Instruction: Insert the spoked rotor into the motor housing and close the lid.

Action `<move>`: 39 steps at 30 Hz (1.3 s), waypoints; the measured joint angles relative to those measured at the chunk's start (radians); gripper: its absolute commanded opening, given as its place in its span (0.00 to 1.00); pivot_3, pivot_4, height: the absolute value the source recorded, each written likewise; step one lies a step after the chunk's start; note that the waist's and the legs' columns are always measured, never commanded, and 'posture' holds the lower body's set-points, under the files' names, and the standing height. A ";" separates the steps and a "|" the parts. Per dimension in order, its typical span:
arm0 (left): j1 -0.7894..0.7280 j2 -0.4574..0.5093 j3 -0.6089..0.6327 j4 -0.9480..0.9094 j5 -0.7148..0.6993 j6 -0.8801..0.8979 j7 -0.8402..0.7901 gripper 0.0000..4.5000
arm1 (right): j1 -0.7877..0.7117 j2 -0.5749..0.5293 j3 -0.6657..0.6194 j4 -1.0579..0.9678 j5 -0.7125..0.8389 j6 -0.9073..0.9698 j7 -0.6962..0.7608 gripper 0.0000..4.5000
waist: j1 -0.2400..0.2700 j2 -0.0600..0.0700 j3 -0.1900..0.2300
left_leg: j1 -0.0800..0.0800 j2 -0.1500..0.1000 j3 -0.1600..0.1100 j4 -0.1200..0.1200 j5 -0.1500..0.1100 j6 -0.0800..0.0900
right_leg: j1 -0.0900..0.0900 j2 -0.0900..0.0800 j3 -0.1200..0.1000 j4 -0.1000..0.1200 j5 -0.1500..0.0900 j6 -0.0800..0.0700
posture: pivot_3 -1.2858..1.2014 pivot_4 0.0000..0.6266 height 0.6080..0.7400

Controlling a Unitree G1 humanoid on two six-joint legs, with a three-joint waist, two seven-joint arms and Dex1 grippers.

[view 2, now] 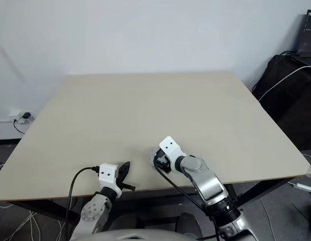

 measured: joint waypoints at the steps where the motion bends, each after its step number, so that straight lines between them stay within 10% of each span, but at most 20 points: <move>1: 0.000 0.000 0.000 0.000 0.000 0.000 0.000 0.00 | 0.001 -0.001 0.001 0.000 0.000 -0.002 0.002 0.71 | 0.000 0.000 0.000 | 0.000 0.000 0.000 0.000 0.000 0.000 | 0.000 0.000 0.000 0.000 0.000 0.000 | 0.52 0.00 1.00; 39: -0.015 0.001 0.001 0.023 0.000 -0.002 -0.004 0.00 | 0.042 -0.016 -0.058 0.008 0.050 -0.097 0.016 0.71 | 0.008 0.000 0.013 | -0.004 0.000 -0.004 -0.002 -0.001 -0.001 | 0.000 -0.001 -0.007 -0.006 0.000 0.000 | 0.52 0.00 1.00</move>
